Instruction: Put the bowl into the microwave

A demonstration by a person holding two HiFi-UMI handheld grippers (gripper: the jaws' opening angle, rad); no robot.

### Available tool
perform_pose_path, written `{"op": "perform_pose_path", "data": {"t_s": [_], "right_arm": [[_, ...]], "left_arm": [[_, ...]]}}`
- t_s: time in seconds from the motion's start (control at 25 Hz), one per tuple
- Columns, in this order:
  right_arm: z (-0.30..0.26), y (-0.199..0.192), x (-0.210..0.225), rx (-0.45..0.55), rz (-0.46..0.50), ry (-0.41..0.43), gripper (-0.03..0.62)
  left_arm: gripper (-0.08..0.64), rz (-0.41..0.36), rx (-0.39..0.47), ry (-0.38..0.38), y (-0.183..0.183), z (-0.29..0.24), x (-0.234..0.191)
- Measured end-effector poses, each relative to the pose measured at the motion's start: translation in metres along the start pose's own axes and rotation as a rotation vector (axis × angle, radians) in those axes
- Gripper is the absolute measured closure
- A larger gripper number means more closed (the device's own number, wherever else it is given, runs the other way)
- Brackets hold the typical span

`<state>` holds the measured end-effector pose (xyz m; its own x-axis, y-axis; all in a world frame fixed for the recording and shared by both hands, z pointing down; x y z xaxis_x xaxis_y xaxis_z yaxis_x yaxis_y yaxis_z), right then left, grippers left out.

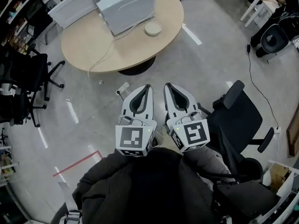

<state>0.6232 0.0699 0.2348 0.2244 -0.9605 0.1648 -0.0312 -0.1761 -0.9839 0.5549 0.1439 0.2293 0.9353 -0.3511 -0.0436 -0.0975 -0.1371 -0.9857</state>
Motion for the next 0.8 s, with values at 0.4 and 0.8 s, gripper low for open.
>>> {"op": "perform_pose_path", "data": {"t_s": [0.4,0.8], "right_arm": [[-0.068,-0.005,0.149,-0.022,-0.174,-0.181,0.584],[-0.092,0.045,0.205,0.026,-0.120,-0.085,0.584]], "left_arm": [[0.551,-0.036,-0.137,-0.091,-0.007,-0.139,0.016],[0.551,-0.055,-0.069,-0.055,0.031,-0.194,0.049]]}}
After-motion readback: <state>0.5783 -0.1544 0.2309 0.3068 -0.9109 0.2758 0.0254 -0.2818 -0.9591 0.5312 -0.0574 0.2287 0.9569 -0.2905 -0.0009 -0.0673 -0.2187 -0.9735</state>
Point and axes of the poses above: the fingertips, and each gripper's own axes: z backward along the fingers, x to its right, y out of its top, the point moved 5 cm from there along z, backward along the fingers, and after that the axes turned 1 degree about y, right-handed, at the moved point
